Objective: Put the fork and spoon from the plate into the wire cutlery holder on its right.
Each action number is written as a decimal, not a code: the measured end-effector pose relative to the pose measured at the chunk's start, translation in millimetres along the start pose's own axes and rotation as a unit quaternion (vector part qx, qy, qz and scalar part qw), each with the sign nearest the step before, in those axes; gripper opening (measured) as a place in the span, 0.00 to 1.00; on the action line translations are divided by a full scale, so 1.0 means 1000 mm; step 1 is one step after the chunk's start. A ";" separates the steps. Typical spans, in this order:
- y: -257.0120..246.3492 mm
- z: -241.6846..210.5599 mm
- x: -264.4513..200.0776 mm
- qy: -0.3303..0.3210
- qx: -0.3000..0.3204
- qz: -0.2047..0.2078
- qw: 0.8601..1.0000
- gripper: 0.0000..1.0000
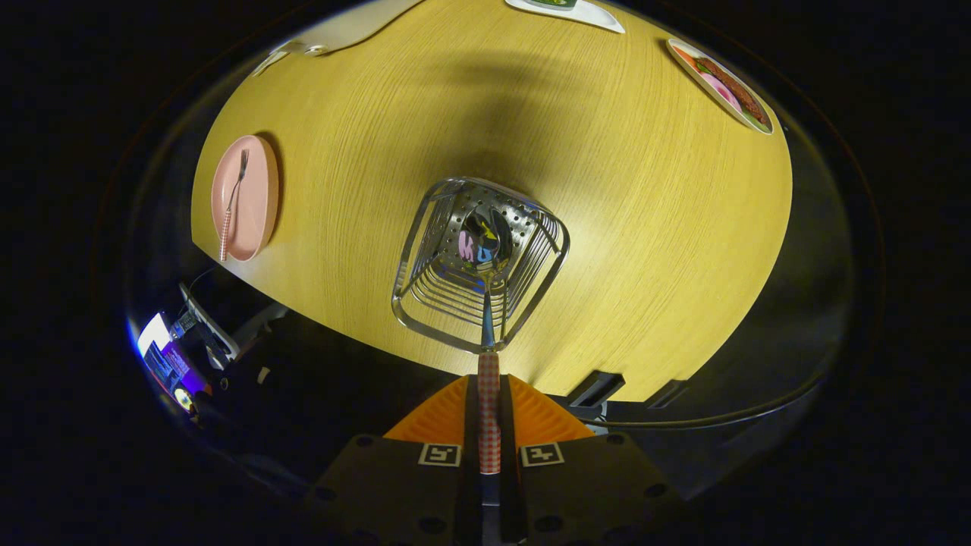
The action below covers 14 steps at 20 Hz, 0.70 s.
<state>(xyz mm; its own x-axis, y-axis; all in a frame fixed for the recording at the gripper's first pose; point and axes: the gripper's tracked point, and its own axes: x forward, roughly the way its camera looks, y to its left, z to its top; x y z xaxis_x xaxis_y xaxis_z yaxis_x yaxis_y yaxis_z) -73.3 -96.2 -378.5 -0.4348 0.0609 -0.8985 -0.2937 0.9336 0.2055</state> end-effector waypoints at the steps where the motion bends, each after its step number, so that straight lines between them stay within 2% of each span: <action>1: 0.000 0.004 0.000 -0.006 0.003 0.001 1.000 0.14; 3: 0.000 0.012 -0.001 -0.023 0.008 0.006 1.000 0.17; 6: -0.001 0.019 -0.011 -0.066 0.019 0.015 0.998 0.32; 7: 0.002 0.023 -0.017 -0.091 0.026 0.024 0.995 0.34; 11: 0.020 0.031 -0.050 -0.201 0.047 0.053 0.977 0.35; 14: 0.055 0.032 -0.080 -0.270 0.043 0.081 0.958 0.35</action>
<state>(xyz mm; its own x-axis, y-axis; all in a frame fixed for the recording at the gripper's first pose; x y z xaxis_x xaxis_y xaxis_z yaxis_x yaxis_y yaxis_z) -27.7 -39.0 -307.6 0.0431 0.3595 -0.9322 -0.1783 0.9208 0.3468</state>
